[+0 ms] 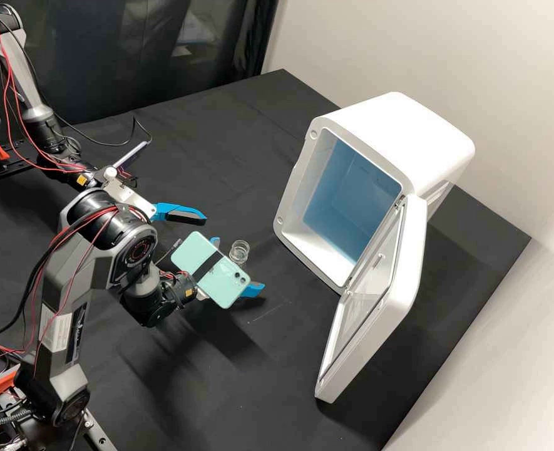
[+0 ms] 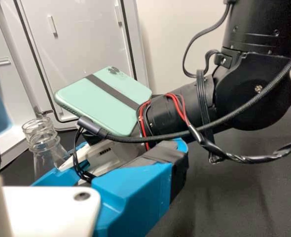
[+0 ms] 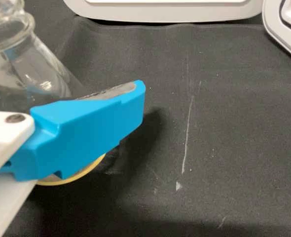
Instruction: Place the flask in the incubator
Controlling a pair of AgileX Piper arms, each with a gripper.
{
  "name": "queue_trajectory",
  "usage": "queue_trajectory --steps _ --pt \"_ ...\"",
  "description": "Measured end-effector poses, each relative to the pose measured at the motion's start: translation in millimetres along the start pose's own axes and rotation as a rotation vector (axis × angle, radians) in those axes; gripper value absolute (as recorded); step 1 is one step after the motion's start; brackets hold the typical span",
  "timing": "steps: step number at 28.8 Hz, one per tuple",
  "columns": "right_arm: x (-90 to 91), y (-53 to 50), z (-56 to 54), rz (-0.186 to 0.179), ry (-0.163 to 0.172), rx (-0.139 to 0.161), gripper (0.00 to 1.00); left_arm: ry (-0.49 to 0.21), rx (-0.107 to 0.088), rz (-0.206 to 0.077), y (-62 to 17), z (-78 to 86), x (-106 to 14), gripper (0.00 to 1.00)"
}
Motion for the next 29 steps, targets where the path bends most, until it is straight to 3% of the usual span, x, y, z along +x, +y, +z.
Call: queue_trajectory --steps 10,29 --pt "0.2 -6.3 -1.9 -0.003 -0.012 0.007 1.0 0.003 0.0 -0.002 -0.1 -1.0 0.0 1.0" --pt "12.2 -12.3 4.6 0.003 -0.025 -0.014 1.0 0.013 -0.002 -0.015 -1.0 -4.0 0.0 1.0"
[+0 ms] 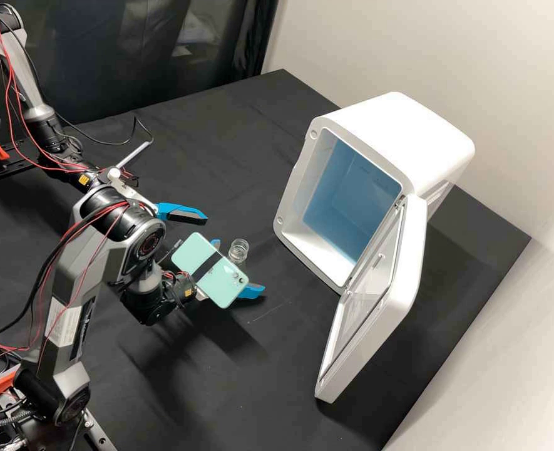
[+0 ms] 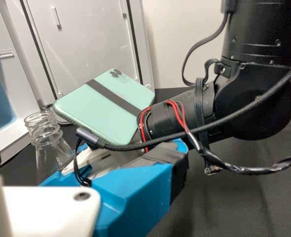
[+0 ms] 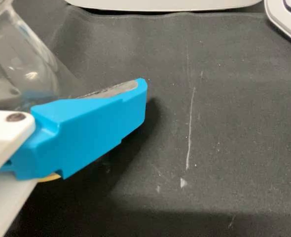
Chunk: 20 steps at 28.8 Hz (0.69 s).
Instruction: Place the flask in the incubator
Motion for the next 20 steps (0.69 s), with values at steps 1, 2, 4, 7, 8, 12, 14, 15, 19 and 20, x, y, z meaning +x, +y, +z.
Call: queue_trajectory --steps 1,2,4,7,8,12,14,15,19,20 --pt "0.1 0.0 0.0 0.001 0.001 0.0 1.0 0.0 0.0 -0.003 -0.2 0.0 0.0 1.0" --pt "0.1 0.1 -0.1 0.002 0.003 0.0 1.0 0.002 0.0 -0.006 -0.5 -0.6 0.0 1.0" --pt "0.2 -0.2 0.2 0.001 0.001 0.0 0.0 0.002 0.0 -0.006 -0.5 -0.6 0.0 1.0" --pt "0.2 -0.3 0.3 0.001 0.001 0.0 0.0 0.002 0.0 -0.006 -0.5 -0.6 0.0 1.0" --pt "0.2 -0.3 0.3 0.001 0.001 0.0 0.0 0.002 0.0 -0.006 -0.5 -0.6 0.0 1.0" --pt "0.3 -0.4 0.5 0.0 0.0 0.0 0.0 0.005 -0.001 -0.006 -0.4 -1.5 0.0 1.0" --pt "0.6 -0.9 1.4 0.0 -0.004 0.0 0.0 0.007 -0.001 -0.006 -0.3 -2.3 0.0 1.0" --pt "1.0 -1.0 1.5 0.0 -0.004 0.0 0.0 0.007 -0.001 -0.006 -0.3 -2.3 0.0 1.0" --pt "1.9 -0.6 2.1 0.004 -0.006 0.002 0.0 0.009 0.001 -0.008 -0.7 -3.9 -0.3 1.0" --pt "1.9 -0.6 2.1 0.004 -0.006 0.002 0.0 0.007 0.001 -0.008 -0.6 -4.1 -0.3 1.0"
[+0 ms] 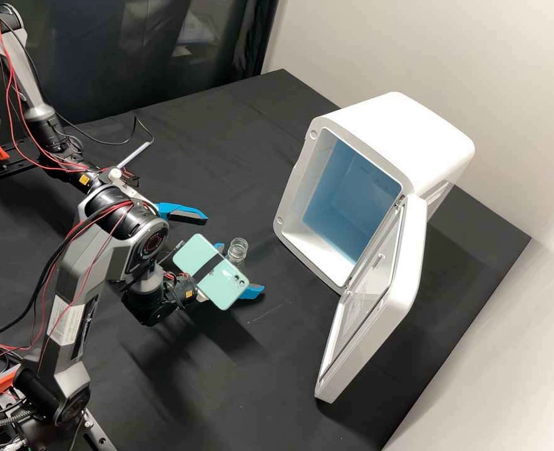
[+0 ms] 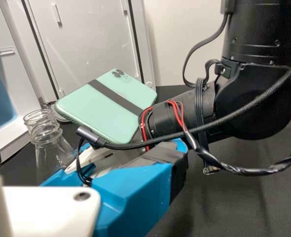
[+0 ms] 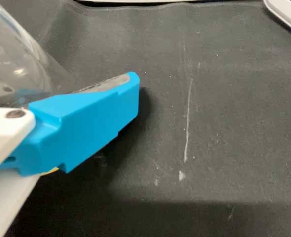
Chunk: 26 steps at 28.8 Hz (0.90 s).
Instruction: Place the flask in the incubator
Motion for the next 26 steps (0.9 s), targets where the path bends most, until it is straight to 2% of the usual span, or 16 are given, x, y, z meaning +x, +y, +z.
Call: queue_trajectory --steps 26 --pt "0.2 0.3 -0.2 0.006 0.005 -0.005 0.0 -0.001 0.004 -0.011 -2.7 -0.7 -1.9 1.0"
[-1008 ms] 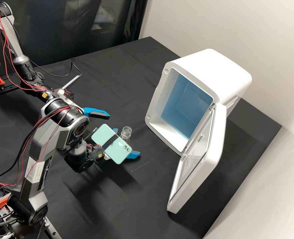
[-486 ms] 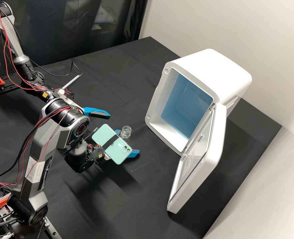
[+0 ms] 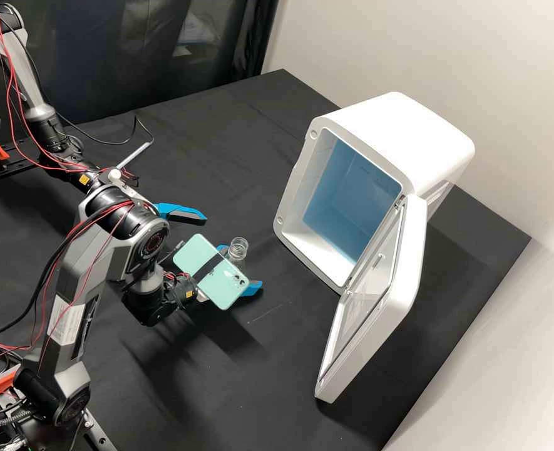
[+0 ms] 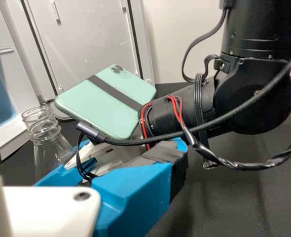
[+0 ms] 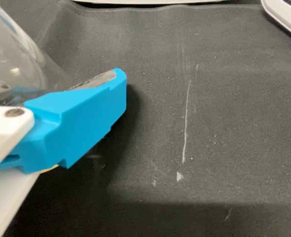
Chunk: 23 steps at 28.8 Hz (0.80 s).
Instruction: Place the flask in the incubator
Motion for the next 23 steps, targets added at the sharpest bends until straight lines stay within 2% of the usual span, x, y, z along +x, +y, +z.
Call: queue_trajectory --steps 4,8,9,11,13,23 --pt "-5.1 5.0 2.7 0.011 -0.012 0.006 0.0 -0.001 0.001 0.0 0.0 0.1 0.0 1.0" --pt "-14.1 14.5 4.6 0.051 -0.026 0.003 0.0 -0.002 -0.001 0.002 0.6 0.2 -0.2 1.0" --pt "-15.8 16.6 4.2 0.059 -0.025 0.001 0.0 -0.002 -0.001 0.002 0.6 0.2 -0.2 1.0" --pt "-20.9 21.4 3.0 0.076 -0.019 -0.009 0.0 -0.003 -0.015 0.01 3.3 0.5 -1.0 1.0" --pt "-24.9 25.0 2.0 0.09 -0.013 -0.006 0.0 -0.004 -0.022 0.018 5.1 0.7 -1.5 1.0" --pt "-36.1 41.2 -0.9 0.16 0.016 0.008 0.0 -0.005 -0.022 0.026 6.0 0.8 -1.6 1.0"
